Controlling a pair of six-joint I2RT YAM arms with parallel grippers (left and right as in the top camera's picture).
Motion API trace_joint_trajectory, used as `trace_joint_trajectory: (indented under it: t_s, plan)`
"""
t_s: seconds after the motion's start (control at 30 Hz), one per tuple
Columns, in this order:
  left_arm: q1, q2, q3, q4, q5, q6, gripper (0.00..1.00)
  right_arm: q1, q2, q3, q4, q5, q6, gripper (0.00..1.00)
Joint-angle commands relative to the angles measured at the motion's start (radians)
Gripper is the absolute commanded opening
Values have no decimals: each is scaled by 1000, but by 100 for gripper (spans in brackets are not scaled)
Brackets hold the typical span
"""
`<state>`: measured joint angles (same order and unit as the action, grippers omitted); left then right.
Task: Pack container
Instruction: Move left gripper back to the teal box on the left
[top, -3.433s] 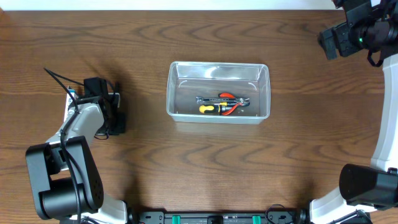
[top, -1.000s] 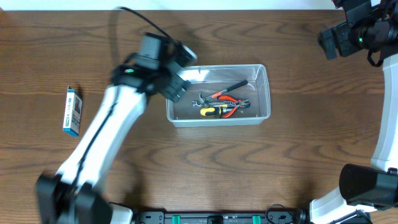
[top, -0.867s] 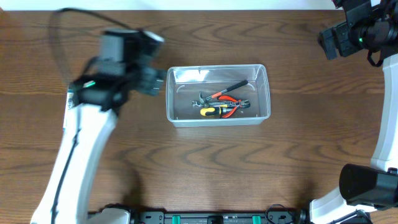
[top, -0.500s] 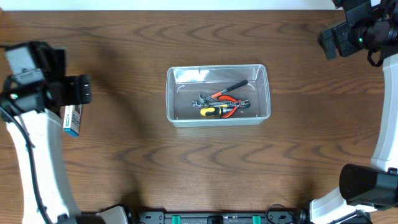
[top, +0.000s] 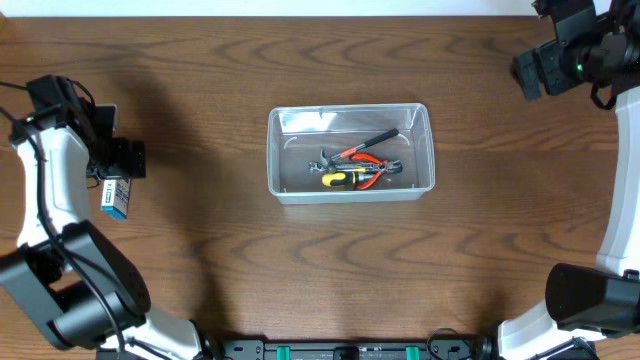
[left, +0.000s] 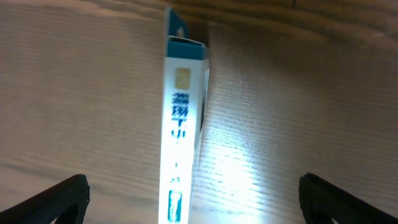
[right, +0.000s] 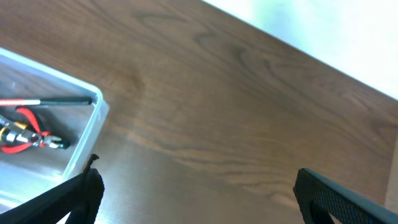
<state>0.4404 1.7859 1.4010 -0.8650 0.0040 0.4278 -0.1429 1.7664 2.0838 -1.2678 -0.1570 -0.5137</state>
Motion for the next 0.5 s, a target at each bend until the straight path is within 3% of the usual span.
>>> trace_joint_trajectory:
  t_s: [0.0,0.47]
  plan:
    - [5,47,-4,6,11,68,98,-3,3,-6,-14,4,0,99]
    - [41,166,-4,55,12,70,98,-3,3,-6,-56,3,5,99]
